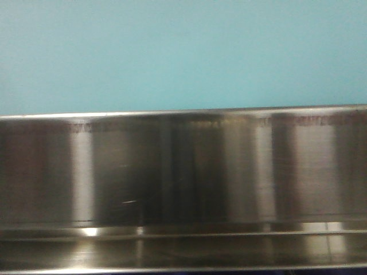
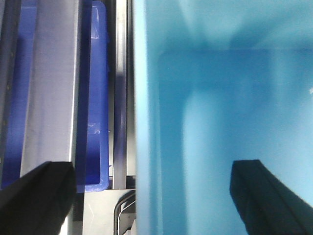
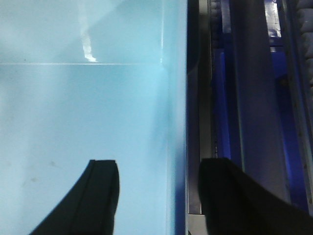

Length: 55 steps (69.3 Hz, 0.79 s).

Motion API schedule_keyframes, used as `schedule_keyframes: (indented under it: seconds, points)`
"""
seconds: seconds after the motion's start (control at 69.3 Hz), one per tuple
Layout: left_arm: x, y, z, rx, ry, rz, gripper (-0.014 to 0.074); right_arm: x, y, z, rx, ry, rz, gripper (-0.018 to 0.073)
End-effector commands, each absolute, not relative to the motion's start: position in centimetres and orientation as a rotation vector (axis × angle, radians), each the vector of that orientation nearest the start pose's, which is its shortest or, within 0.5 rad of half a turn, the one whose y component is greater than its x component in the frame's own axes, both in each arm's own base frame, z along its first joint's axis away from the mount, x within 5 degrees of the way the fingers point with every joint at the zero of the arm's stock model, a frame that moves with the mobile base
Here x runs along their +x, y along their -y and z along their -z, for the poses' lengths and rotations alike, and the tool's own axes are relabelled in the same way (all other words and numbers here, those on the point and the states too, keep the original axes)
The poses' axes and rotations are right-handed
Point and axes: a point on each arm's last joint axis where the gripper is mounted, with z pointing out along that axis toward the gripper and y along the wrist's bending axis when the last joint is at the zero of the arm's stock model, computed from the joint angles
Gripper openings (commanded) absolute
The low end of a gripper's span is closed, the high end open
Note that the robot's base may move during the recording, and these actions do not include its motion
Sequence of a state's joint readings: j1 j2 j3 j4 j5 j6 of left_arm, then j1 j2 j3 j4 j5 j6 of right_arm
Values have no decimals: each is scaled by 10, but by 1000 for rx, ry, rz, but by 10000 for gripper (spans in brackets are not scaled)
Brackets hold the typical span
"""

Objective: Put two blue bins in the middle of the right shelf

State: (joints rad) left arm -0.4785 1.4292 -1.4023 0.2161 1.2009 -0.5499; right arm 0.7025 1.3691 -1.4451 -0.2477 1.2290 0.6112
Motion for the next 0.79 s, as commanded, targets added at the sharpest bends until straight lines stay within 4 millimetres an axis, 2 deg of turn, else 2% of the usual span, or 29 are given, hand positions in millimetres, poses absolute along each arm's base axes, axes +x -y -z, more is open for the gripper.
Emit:
schedule_keyframes:
  seconds: [0.0,0.26,0.779]
  points:
    - [260,114,-358,-53,-2699,7,536,221,-157,-391,-152,-2579,-134,267]
    - [260,114,-358,-53,-2699,7,536,224,-161,-377,-163,-2620,-99,267]
    - [260,114,-358,-53,-2699,7,536,224,-161,-371,-164,-2641,-90,267]
